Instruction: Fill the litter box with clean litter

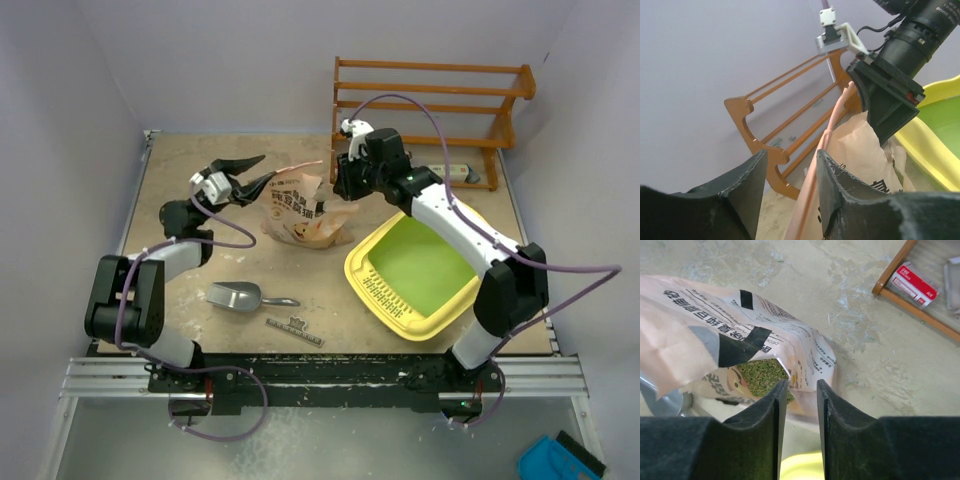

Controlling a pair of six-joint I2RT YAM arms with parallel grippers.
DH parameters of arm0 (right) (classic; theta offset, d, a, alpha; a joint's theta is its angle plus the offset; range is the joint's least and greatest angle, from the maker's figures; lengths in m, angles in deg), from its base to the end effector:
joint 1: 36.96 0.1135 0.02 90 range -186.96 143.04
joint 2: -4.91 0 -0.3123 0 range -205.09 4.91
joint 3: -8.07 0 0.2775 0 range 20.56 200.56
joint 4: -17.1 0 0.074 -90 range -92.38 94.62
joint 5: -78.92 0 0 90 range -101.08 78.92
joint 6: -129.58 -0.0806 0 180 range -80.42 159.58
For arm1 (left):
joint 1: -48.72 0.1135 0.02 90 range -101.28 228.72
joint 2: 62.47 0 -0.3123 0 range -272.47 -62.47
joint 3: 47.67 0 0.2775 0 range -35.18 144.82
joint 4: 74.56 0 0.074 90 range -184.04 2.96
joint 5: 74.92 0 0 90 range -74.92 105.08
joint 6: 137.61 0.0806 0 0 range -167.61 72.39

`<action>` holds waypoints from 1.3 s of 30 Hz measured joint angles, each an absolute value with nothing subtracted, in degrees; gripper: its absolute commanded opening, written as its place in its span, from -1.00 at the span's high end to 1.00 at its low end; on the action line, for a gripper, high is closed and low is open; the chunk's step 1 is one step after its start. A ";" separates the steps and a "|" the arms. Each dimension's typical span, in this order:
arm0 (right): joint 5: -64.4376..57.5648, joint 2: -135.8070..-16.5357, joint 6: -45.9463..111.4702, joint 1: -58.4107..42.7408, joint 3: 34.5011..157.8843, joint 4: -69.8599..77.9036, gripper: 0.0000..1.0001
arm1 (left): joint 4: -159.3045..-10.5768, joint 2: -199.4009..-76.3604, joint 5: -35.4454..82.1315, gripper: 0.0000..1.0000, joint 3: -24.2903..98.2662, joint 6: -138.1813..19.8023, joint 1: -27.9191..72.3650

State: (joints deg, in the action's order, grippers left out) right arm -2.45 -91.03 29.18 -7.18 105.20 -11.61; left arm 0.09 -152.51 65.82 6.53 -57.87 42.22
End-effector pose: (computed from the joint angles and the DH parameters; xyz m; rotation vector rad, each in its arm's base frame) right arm 0.3985 0.2420 0.3589 -0.4472 2.0492 0.5850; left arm 0.3333 -0.1008 0.3417 0.8071 0.8707 -0.6525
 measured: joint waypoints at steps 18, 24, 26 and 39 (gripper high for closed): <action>-2.41 -84.76 31.02 -7.40 103.82 -13.14 0.20 | -27.78 -136.25 55.03 0.01 -0.05 -52.98 44.91; -2.50 -82.22 31.04 -7.40 102.31 -13.21 0.20 | -38.84 -133.76 61.67 -0.05 1.92 -49.28 46.09; -2.45 -81.17 31.06 -7.40 102.05 -13.21 0.20 | -41.68 -133.61 63.48 -0.05 3.28 -47.90 46.09; 3.38 -80.72 33.16 -7.40 102.05 -15.02 0.21 | -54.73 -131.51 64.99 -0.10 4.37 -39.97 46.11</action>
State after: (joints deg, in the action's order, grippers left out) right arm 3.38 -80.72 33.16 -7.40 102.05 -15.02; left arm -54.73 -131.51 64.99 4.37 -39.97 46.11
